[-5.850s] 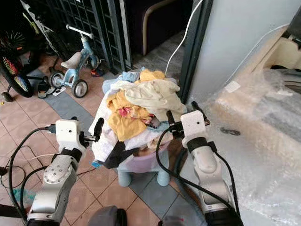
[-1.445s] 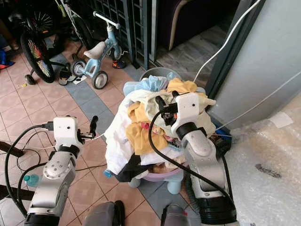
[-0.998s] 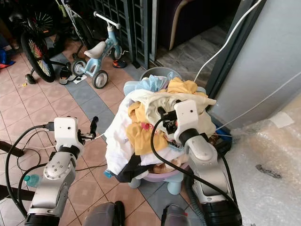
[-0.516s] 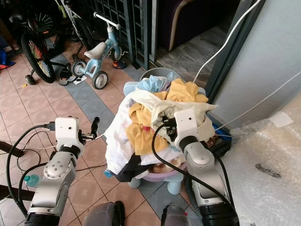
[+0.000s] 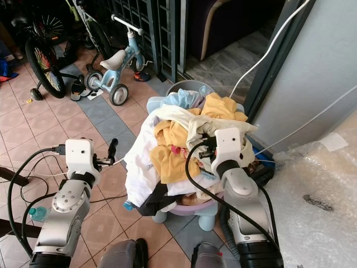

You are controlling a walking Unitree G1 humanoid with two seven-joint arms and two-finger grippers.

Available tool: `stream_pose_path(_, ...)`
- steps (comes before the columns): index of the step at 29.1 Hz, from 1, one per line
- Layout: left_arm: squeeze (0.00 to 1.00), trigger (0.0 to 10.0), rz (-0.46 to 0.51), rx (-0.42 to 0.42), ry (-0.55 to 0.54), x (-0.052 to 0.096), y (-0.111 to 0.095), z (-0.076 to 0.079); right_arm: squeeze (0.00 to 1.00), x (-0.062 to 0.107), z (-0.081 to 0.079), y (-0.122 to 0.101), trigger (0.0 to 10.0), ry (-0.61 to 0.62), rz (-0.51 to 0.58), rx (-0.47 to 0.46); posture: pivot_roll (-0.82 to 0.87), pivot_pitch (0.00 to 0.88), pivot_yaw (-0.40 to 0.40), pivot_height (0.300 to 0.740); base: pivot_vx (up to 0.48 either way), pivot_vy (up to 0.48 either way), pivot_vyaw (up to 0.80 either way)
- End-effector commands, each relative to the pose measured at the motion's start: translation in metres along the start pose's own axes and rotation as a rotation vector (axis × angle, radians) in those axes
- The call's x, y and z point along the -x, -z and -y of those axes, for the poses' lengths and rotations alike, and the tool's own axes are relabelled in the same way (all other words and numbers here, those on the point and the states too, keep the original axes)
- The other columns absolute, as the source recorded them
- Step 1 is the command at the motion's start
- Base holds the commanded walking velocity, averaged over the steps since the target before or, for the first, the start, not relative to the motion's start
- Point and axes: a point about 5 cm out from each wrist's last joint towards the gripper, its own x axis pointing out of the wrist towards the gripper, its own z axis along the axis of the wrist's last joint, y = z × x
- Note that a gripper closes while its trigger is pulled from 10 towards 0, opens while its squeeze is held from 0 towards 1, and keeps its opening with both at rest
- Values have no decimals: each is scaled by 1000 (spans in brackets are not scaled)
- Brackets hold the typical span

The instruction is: Clothes washing

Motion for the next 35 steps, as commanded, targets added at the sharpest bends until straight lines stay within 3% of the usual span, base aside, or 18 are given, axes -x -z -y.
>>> stream_pose_path(1,0,10000,-12,-1,-6,0,2,-2,0,2,3,-1,0,19,18,-29,-15,119,40,740,0,0,0)
stream_pose_path(8,0,10000,4,-10,-22,1,1,-5,0,-2,1,-29,0,19,172,-168,-13,105,42,740,0,0,0)
stream_pose_path(13,0,10000,27,-21,-48,1,-3,-8,0,-3,5,-45,0,34,235,-200,-13,96,42,740,0,0,0)
stream_pose_path(22,0,10000,55,-9,-51,-1,-8,-5,0,4,-1,-35,235,24,214,-170,-18,79,44,740,0,0,0)
stream_pose_path(23,0,10000,58,-6,-48,-2,-9,-4,0,6,-3,-30,10000,16,199,-139,-19,78,44,740,0,0,0)
stream_pose_path(30,0,10000,60,13,-24,1,-7,-2,0,14,-5,-22,10000,25,192,-57,-24,78,46,740,0,0,0)
stream_pose_path(35,0,10000,97,21,9,9,-13,-5,0,23,2,-18,10000,50,185,-69,-25,80,47,740,0,0,0)
